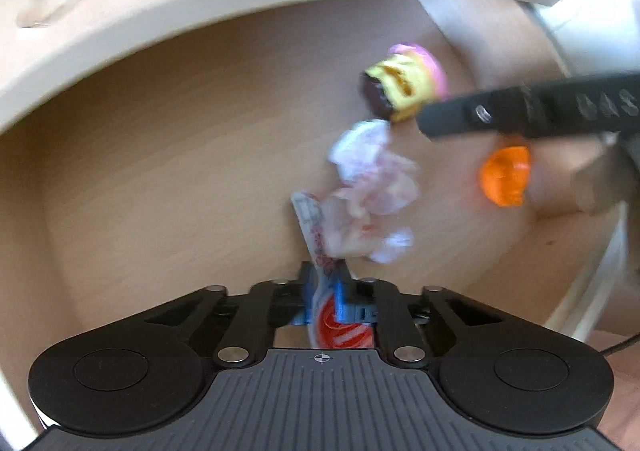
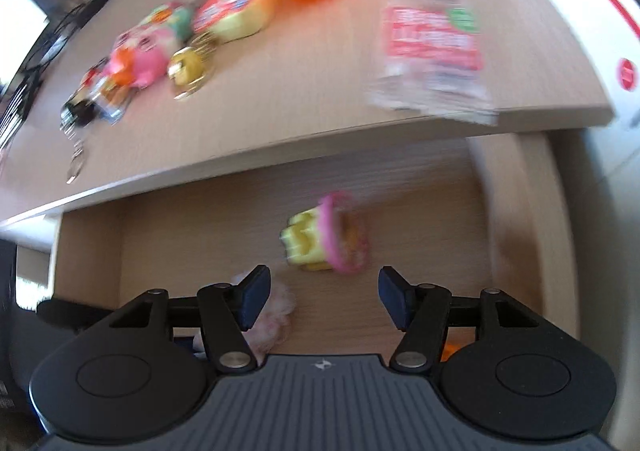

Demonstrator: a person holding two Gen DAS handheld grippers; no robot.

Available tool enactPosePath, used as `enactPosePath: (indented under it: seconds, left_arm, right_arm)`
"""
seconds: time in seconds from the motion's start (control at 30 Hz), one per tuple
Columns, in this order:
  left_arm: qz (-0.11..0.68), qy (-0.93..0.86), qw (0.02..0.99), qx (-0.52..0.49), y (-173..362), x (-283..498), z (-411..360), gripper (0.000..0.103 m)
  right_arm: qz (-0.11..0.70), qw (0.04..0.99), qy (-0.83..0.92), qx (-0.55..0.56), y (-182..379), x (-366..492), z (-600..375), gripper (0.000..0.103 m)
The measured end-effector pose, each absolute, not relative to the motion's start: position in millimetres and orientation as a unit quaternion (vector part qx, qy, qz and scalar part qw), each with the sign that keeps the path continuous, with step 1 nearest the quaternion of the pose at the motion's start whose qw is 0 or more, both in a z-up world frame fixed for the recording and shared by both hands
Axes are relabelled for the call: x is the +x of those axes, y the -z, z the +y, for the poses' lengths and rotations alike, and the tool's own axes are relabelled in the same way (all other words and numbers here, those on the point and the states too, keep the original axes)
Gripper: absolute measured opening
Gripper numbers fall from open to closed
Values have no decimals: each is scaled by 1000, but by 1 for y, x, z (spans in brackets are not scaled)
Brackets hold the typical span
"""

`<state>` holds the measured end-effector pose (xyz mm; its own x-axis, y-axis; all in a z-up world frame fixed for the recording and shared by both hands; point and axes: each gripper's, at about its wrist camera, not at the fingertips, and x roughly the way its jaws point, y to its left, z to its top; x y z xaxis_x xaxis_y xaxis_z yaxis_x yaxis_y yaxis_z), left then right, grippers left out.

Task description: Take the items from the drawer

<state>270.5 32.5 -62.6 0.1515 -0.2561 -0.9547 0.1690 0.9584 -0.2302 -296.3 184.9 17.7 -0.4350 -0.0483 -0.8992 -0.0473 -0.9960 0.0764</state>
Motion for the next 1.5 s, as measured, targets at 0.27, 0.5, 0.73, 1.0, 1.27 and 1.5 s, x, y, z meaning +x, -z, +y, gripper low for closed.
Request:
enactPosePath:
  seconds: [0.27,0.5,0.73,1.0,1.27,1.5]
  left_arm:
    - [647,95,753,-70,68,264,71,11]
    - [685,125,686,-212,80,253,73,21]
    - [655,109,725,-182,62,254,49,21]
    - [668,219,688,-179,57,248,15,21]
    - [725,197,631,-191,86,257,20,10]
    - [689,164,690,-153,86,263,27,5]
  right_arm:
    - [11,55,836,546,-23,-283,140,60]
    - [13,27,821,570,-24,-265,146,61]
    - [8,-11,821,571,-18,-244,172,61]
    - [-1,-29,828,560,-17,-200,174,61]
    - [7,-44,825,564,-14,-180,177,60]
    - [7,-44,826,562,-11,-175,175,60]
